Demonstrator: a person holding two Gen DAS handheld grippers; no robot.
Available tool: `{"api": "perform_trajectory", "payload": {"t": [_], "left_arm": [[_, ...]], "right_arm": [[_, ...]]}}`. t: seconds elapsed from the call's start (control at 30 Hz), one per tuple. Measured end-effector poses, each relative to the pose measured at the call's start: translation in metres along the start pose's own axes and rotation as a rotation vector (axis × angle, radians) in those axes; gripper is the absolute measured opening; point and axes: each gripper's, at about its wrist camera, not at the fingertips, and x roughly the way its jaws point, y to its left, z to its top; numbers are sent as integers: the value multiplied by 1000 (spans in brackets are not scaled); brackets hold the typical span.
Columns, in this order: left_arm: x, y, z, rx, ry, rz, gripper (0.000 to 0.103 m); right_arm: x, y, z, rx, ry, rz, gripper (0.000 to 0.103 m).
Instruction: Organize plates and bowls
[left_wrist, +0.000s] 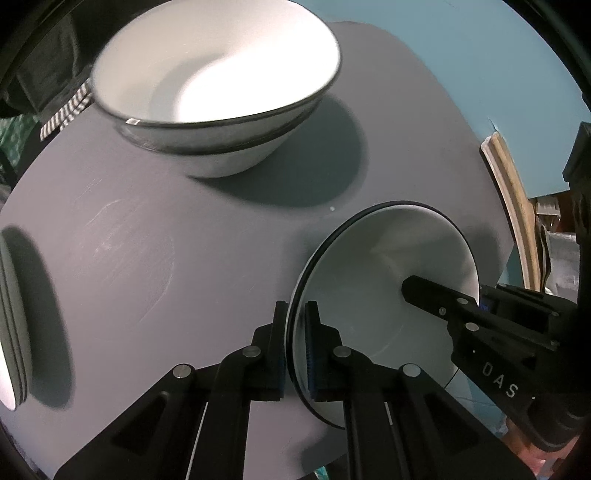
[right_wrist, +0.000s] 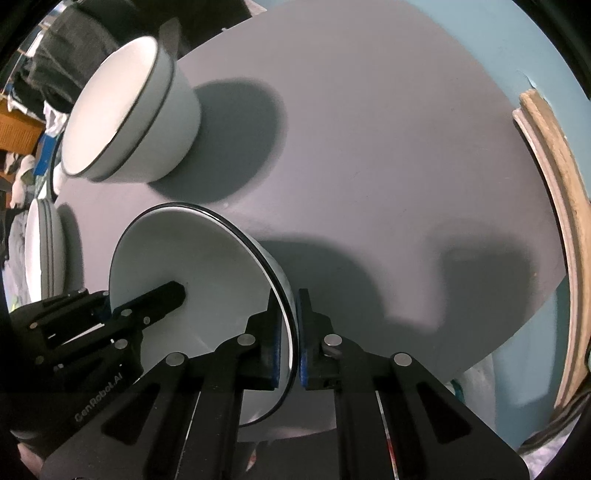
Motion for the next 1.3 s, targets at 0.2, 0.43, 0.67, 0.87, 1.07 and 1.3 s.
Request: {"api": "perform_trajectory", "payload": {"t": [0.2,0.43,0.67,0.87,1.07,1.3], "left_arm": [[-14,8,0,-44,-11,5,8],[-44,22,-3,-64,-48,12,8],[-76,29,3,-111,-120,9,8],[-96,35,22,-136,-174,12,8],[-104,45,50,-133,-208,38,8],[-102,54,80,-125,-225,75,8]], "right_arm": [[-13,12,-1,-43,-4,2,7],[-29,35,6,-106,-28,-4,7],[-50,53,5,-159,-71,-8,7],[-63,66,16,-191,-108,-2,7],[-59,84,38,-198,-125,10,7],[-51,98,74,-191,-113,25,7]]}}
